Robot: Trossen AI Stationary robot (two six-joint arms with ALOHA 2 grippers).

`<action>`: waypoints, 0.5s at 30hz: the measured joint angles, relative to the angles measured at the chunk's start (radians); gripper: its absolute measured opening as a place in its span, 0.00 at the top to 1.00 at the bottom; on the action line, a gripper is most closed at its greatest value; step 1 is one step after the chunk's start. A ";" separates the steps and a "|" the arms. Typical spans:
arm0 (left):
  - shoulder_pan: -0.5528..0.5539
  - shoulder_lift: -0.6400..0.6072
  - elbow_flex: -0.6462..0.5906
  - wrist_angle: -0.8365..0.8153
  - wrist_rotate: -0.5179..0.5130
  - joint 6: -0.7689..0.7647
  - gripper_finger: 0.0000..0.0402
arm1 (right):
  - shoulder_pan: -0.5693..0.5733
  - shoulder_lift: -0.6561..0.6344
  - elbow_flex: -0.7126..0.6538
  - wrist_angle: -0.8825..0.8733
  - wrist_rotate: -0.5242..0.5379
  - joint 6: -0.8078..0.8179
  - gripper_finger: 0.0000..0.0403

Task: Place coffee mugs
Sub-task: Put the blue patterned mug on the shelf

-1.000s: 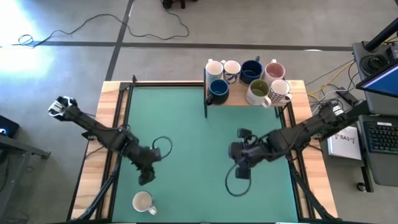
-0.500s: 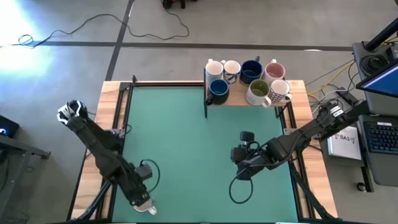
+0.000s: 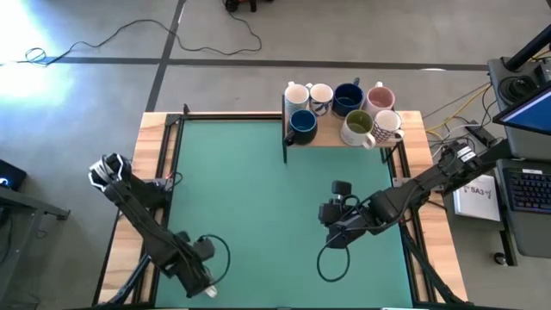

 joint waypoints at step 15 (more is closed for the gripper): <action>0.217 0.025 0.019 0.005 -0.049 0.505 0.98 | 0.002 0.000 0.000 -0.008 -0.002 0.035 0.85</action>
